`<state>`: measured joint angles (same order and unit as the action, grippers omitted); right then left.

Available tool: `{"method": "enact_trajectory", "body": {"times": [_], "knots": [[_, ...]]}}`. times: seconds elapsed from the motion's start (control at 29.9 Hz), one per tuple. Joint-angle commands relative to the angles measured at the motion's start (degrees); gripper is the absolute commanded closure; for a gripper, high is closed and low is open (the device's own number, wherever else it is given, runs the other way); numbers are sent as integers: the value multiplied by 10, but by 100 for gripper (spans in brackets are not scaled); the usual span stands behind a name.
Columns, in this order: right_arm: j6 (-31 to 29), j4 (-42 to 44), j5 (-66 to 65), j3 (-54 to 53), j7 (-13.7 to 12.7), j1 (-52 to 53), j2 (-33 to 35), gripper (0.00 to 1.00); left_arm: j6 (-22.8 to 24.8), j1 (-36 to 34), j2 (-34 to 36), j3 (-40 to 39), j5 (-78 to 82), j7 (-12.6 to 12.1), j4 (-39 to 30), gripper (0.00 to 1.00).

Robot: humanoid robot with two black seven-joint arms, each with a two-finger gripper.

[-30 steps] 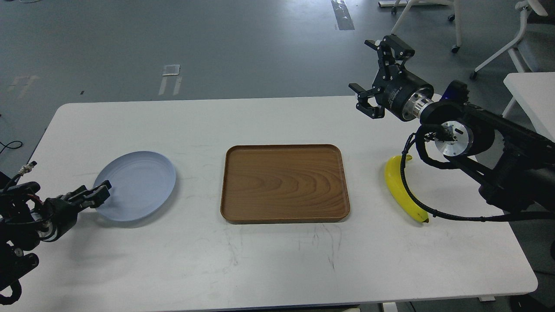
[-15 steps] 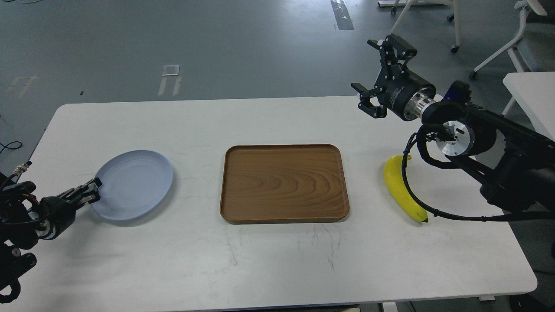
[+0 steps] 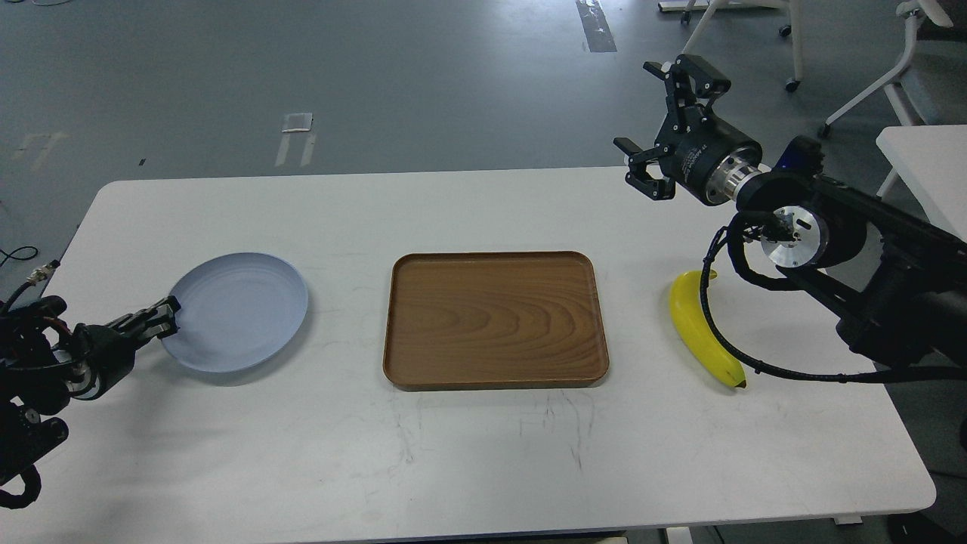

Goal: Place banana on plate with both arms
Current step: 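Lift the plate with the left gripper and carry it onto the wooden tray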

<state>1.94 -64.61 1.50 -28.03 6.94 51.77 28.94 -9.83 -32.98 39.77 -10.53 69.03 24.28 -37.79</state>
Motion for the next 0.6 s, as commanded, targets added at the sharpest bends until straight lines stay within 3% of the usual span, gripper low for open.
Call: {"method": "enact_trajectory", "body": {"times": [0.0, 0.27, 0.57], "knots": [[0, 1, 0, -1, 0, -1, 1, 0, 23, -26, 8, -1, -10, 1, -26, 100], [0, 2, 0, -3, 0, -1, 0, 0, 33, -52, 26, 0, -32, 6, -90, 100], [0, 2, 0, -4, 0, 3, 1, 0, 27, -95, 19, 1, -6, 10, -113, 100]]}}
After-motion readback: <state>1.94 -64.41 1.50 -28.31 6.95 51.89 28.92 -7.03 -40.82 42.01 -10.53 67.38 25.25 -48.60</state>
